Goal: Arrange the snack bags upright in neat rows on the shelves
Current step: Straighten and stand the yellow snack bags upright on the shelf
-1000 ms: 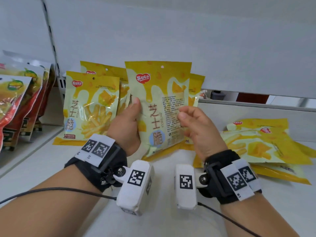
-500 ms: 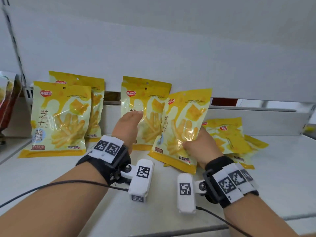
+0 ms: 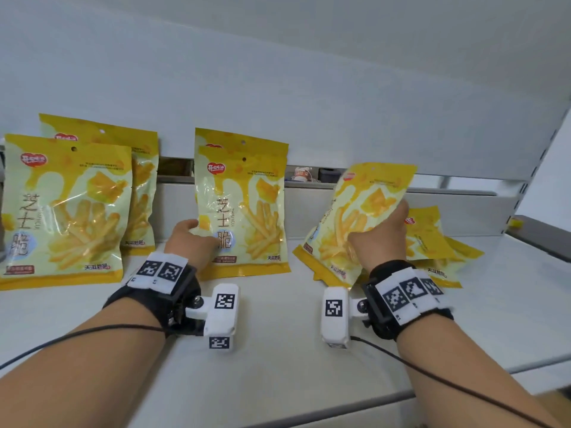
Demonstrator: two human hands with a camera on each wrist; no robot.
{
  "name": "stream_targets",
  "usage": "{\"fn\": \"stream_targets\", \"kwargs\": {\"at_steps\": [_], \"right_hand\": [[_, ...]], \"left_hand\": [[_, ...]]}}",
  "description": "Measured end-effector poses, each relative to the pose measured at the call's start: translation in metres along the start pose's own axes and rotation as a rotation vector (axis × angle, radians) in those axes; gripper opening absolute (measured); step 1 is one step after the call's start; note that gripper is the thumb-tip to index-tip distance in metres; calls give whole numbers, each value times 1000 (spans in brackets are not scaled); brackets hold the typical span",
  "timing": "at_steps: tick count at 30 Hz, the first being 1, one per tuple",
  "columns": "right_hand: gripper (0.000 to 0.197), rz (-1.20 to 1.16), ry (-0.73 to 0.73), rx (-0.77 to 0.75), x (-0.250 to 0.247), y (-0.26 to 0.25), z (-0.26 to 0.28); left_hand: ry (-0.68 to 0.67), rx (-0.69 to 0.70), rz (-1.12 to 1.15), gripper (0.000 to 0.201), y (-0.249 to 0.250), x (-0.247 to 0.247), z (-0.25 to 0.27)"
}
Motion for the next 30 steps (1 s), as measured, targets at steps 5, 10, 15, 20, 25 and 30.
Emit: {"fn": "stream_targets", "kwargs": {"at_steps": [5,10,15,20,25,30], "right_hand": [[103,9,243,-80,-18,-15,-3],[68,87,190,-324,-8,-41,2],[41,-176,-183,-236,37,-47,19],[16,-413,-376,-42,73,-48,28],[20,-649,-446,50,92,-55,33],[30,-569,-466,-52,101,-52,37]], "left_hand": [[-82,0,235,14,-2,-4,2],[-129,47,337,15,3,-6,5],[-138,118,378,24,6,-15,-1],[-213,79,470,24,7,-22,1],[-210,130,573,19,11,-29,5],[-203,213,618,33,17,-35,7]]}}
Point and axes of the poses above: each hand's wrist, its own z-axis away from the middle knuckle, its own x-axis out of the palm, y = z × x, the point moved 3 cm from there along -z, towards the middle knuckle, and after that the axes turned 5 degrees about y, right-handed, at the moved point
